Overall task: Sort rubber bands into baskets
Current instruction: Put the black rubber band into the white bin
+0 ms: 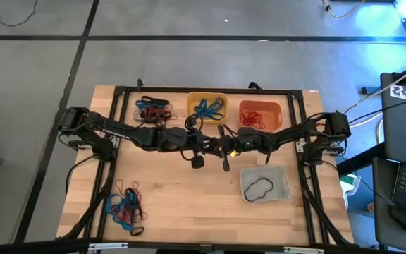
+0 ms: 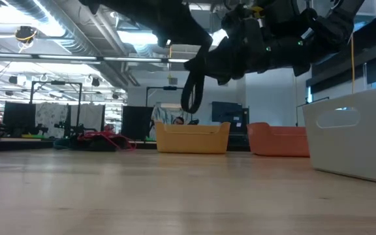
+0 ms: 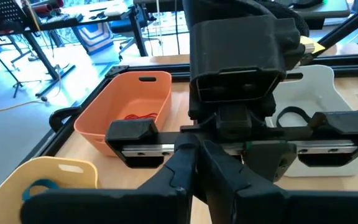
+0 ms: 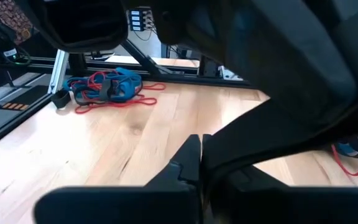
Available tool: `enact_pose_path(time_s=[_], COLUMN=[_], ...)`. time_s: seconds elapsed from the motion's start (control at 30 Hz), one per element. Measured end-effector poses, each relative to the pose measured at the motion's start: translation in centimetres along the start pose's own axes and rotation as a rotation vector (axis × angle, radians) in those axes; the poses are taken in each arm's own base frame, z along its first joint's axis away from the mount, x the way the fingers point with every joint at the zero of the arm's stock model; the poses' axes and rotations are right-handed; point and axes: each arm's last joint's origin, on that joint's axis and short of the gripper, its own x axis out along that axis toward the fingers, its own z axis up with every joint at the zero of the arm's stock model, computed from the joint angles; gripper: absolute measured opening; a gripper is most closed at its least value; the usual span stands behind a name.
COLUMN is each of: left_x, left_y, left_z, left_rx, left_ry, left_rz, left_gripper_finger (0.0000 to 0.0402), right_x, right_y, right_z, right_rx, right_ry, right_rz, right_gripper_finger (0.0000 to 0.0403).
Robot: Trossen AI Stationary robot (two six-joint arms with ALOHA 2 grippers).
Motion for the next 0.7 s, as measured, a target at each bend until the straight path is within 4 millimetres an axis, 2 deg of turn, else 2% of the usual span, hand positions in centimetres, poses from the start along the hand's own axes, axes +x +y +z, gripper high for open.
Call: enact_pose_path(time_s=[0.2, 0.37, 0.5, 0.7], left_x=[0.0, -1.7, -3.2, -4.1], left_y=[-0.1, -0.7, -1.1, -2.2], left_z=[-0.1, 0.3, -0.1, -1.7], left_rx=[-0.01, -0.01, -0.006, 0.009], left_ry=[0.01, 0.048, 0.145, 0.272], left_rz=[-0.007, -0.041, -0.067, -0.097], left_gripper_finger=[0.0095, 0.0143, 0.0157, 0.0159], right_x=[0.0, -0.6, -1.7, -4.0], right_y=[0.0, 0.0, 0.1, 0.4], right_z=[0.0, 0.3, 1.4, 3.1], right_rx=[-0.033, -0.074, -0.093, -0.103], right_ry=[0.008, 0.056, 0.093, 0.165], right_rz=[0.001, -0.012, -0.027, -0.012], right_gripper_finger=[0.0005, 0.0016, 0.0009, 0.0009])
